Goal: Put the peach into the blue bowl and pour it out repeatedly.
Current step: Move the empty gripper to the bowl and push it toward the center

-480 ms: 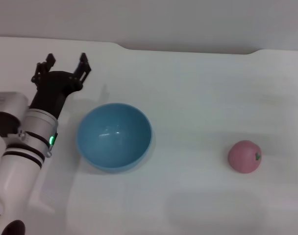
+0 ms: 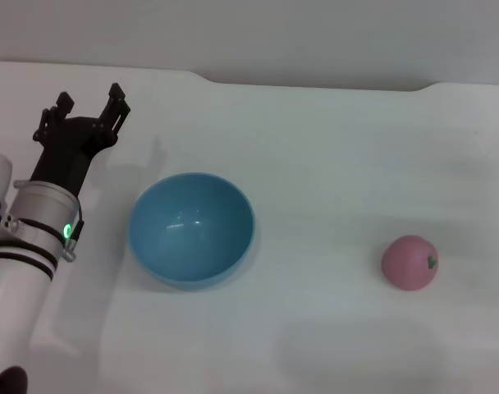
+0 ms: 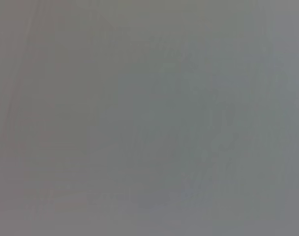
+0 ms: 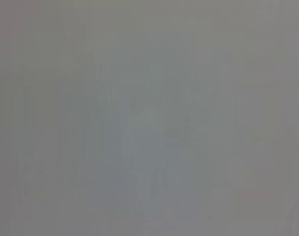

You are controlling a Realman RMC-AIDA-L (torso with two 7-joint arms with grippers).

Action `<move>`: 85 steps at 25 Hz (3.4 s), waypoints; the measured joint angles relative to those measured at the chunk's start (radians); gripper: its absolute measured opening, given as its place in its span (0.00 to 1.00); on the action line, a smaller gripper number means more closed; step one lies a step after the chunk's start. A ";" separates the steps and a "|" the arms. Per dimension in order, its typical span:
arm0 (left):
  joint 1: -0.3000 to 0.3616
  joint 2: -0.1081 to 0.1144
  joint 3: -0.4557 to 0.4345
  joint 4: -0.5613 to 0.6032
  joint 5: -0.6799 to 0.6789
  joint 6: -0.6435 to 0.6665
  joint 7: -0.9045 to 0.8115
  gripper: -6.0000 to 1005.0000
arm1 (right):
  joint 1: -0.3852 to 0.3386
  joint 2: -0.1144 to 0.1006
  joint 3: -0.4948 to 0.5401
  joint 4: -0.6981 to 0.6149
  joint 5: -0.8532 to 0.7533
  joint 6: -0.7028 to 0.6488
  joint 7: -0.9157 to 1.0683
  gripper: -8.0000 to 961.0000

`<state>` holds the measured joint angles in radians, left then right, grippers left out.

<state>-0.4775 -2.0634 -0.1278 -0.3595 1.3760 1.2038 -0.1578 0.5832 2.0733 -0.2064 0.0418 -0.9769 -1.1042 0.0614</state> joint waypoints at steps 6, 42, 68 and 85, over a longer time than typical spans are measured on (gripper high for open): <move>-0.079 0.014 -0.029 0.053 0.005 -0.076 -0.098 0.83 | -0.001 0.001 0.044 0.000 0.000 0.014 0.000 0.70; -0.158 0.013 1.196 1.833 1.212 0.404 -2.637 0.83 | 0.017 0.000 0.047 0.005 -0.008 0.076 0.053 0.70; -0.117 0.009 1.279 1.627 1.287 0.444 -2.680 0.83 | 0.071 -0.002 0.050 -0.008 -0.009 0.104 0.042 0.69; -0.167 0.006 1.412 1.407 1.283 0.262 -2.682 0.83 | 0.073 -0.001 0.050 -0.008 -0.009 0.099 0.041 0.69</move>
<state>-0.6447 -2.0571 1.2841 1.0471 2.6587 1.4658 -2.8397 0.6565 2.0724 -0.1565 0.0338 -0.9863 -1.0050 0.1027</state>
